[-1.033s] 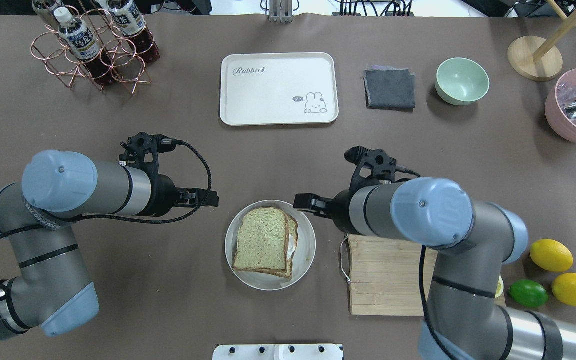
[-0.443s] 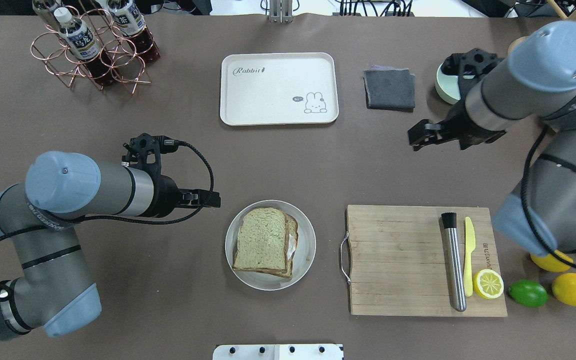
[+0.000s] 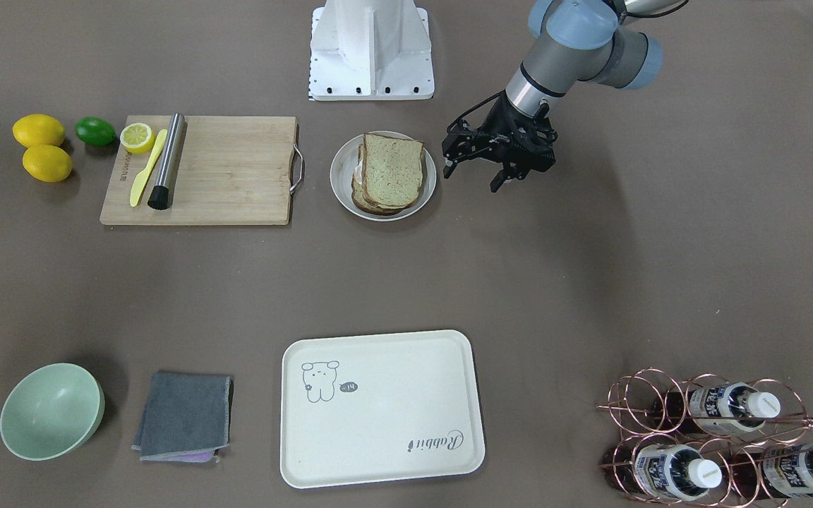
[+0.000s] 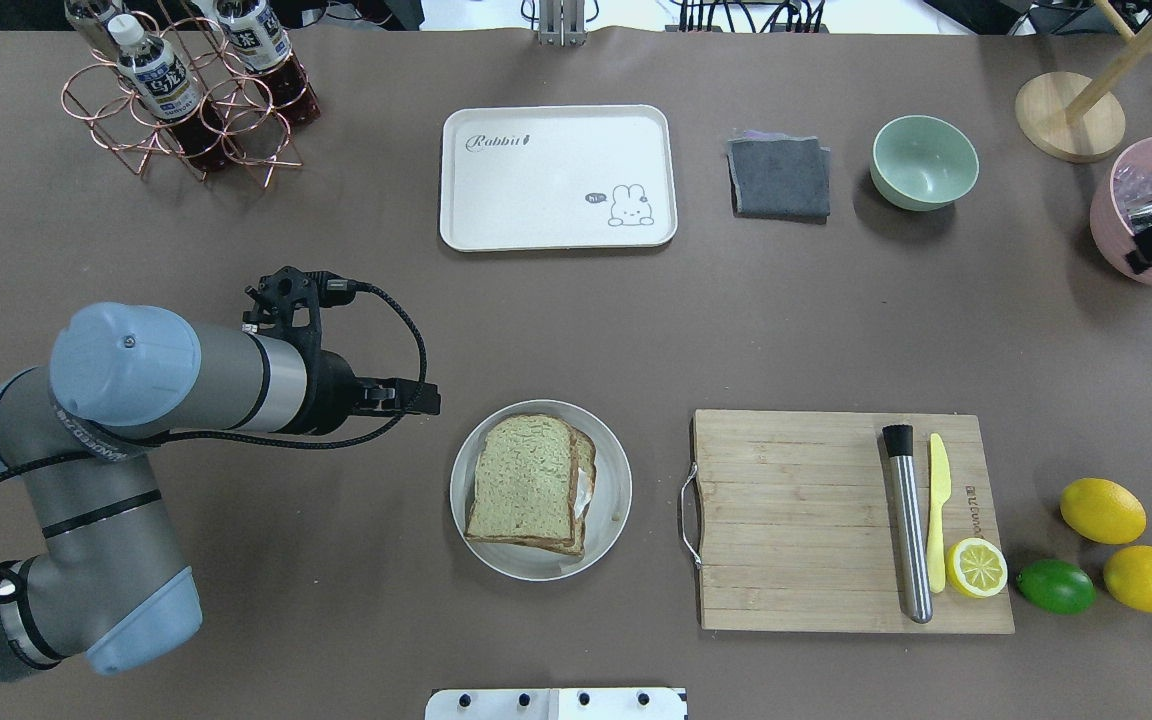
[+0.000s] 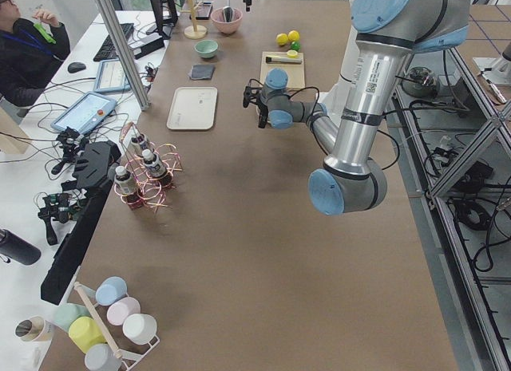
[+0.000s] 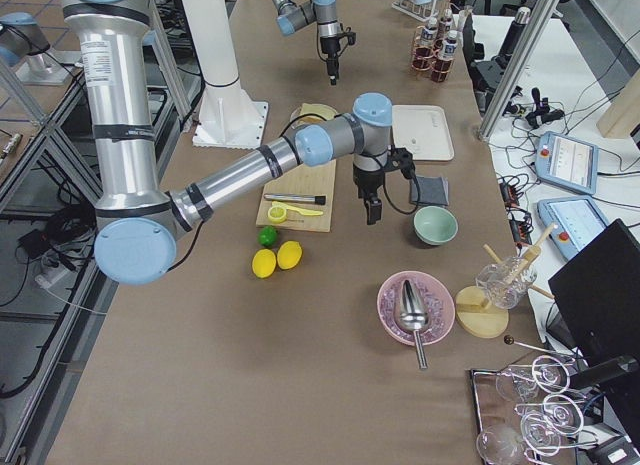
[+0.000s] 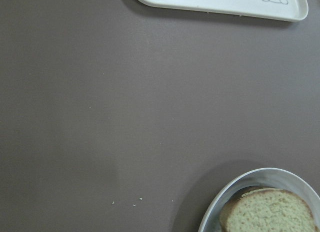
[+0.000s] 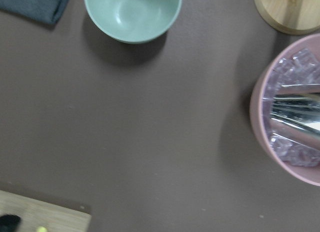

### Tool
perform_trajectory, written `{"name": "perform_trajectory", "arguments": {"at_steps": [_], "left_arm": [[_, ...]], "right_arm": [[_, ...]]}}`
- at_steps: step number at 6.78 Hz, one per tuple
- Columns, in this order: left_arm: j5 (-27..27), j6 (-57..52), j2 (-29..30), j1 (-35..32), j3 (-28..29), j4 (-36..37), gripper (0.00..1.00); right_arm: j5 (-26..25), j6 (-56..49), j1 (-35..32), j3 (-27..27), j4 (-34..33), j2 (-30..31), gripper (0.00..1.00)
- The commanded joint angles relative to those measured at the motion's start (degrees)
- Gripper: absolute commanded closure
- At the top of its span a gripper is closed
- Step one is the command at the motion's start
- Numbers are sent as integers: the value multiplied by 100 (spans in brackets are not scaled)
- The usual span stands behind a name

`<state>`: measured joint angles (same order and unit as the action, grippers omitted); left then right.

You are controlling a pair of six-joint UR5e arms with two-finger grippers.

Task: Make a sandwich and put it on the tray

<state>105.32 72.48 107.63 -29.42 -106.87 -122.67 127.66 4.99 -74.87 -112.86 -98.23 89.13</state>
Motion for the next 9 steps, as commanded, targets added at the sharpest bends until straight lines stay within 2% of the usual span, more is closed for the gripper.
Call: {"name": "perform_trajectory", "arguments": {"at_steps": [1, 3, 4, 5, 6, 7, 9], "left_arm": [[-11, 38, -22, 6, -9, -3, 1], [-46, 108, -49, 285, 61, -3, 2], [-264, 265, -31, 461, 209, -20, 3], [-284, 266, -14, 585, 263, -38, 15], [-275, 266, -22, 612, 263, -47, 42], [-284, 266, 12, 717, 264, -47, 50], [-284, 275, 21, 805, 255, -47, 52]], "right_arm": [[338, -2547, -1524, 822, -55, 692, 0], [346, -2626, -2142, 1090, -20, 992, 0], [347, -2626, -2198, 1099, -46, 992, 0], [338, -2608, -2198, 1099, -64, 992, 0], [338, -2608, -2198, 1099, -56, 1001, 0], [338, -2608, -2198, 1108, -56, 1001, 0], [338, -2608, -2198, 1108, -56, 1001, 0]]}}
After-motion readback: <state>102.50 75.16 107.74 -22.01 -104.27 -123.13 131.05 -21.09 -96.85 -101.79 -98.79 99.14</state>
